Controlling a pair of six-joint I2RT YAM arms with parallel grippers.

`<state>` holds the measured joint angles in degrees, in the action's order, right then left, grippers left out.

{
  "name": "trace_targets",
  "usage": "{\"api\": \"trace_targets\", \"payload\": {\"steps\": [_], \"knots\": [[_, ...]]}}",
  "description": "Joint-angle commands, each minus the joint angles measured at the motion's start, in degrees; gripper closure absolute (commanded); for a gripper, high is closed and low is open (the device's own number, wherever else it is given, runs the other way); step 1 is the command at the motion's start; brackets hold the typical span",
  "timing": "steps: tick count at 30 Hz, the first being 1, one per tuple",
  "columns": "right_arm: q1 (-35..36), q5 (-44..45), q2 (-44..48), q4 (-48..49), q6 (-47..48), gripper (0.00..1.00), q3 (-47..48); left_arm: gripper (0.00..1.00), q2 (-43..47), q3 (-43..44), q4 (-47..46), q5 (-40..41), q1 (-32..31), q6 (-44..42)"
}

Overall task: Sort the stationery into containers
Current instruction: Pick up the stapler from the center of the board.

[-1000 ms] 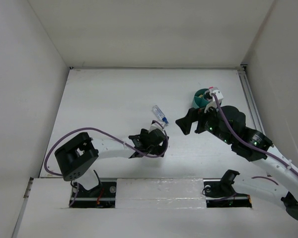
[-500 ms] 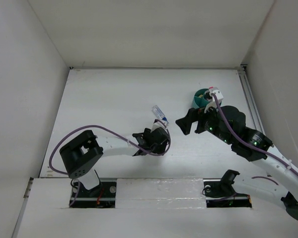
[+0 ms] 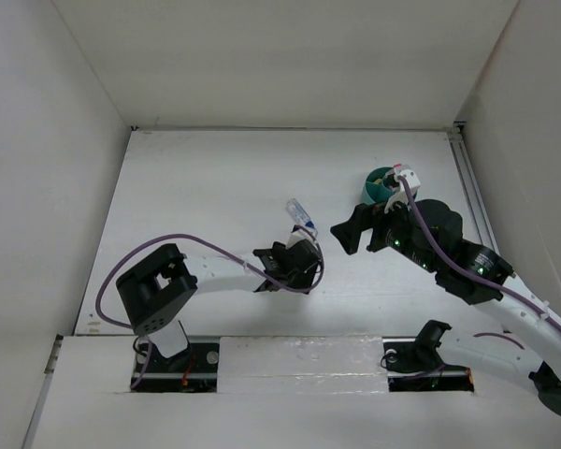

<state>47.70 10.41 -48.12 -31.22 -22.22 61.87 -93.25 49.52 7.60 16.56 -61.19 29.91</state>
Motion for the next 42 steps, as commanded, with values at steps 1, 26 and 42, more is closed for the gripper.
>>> {"api": "trace_targets", "payload": {"steps": [1,26,42], "knots": [[-0.15,-0.22,0.39,3.01,0.86,0.0,0.62,0.31,-1.14,1.98,6.81,-1.01,-1.21,1.2],[-0.15,-0.22,0.92,3.01,0.86,0.0,0.62,0.41,-1.05,2.43,9.28,-0.39,-1.21,3.49],[-0.15,-0.75,0.92,3.01,0.86,0.0,0.1,0.62,-1.58,1.9,8.23,0.14,-1.21,2.43]]}}
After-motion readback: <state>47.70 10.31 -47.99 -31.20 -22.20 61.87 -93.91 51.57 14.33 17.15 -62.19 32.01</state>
